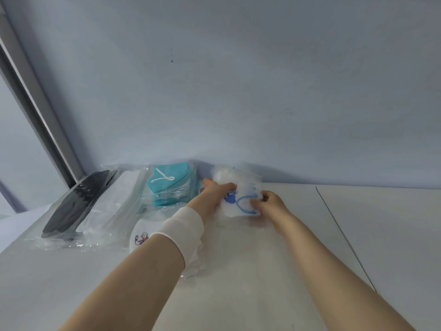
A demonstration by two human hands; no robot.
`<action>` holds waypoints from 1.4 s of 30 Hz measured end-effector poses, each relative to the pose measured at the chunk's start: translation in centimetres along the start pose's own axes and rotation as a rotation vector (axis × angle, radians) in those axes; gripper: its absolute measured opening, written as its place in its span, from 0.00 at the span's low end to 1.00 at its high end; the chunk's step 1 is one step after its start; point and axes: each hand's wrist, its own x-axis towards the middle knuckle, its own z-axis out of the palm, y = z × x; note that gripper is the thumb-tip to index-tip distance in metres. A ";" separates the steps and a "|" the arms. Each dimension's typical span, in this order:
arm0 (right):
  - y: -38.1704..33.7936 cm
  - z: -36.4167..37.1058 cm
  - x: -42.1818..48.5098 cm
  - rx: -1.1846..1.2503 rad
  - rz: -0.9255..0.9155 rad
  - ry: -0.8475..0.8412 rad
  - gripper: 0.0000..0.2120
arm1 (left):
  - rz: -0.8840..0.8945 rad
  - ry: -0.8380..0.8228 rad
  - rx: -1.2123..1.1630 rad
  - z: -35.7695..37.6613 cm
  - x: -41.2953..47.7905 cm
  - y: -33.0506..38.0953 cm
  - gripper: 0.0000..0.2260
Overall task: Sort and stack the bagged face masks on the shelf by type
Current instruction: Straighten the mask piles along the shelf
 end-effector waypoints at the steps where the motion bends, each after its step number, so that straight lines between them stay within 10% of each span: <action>1: 0.1 0.0 0.0 0.010 -0.005 0.002 0.13 | 0.028 0.008 0.000 0.0 0.3 -0.1 0.51; 17: -0.9 -4.3 -6.1 0.259 -0.339 -0.014 0.19 | 0.701 -0.286 -0.071 -0.9 -8.9 0.4 0.28; 42: 0.1 -8.1 -9.8 0.288 -0.199 0.002 0.13 | 0.552 -0.243 -0.246 4.1 -10.6 1.5 0.09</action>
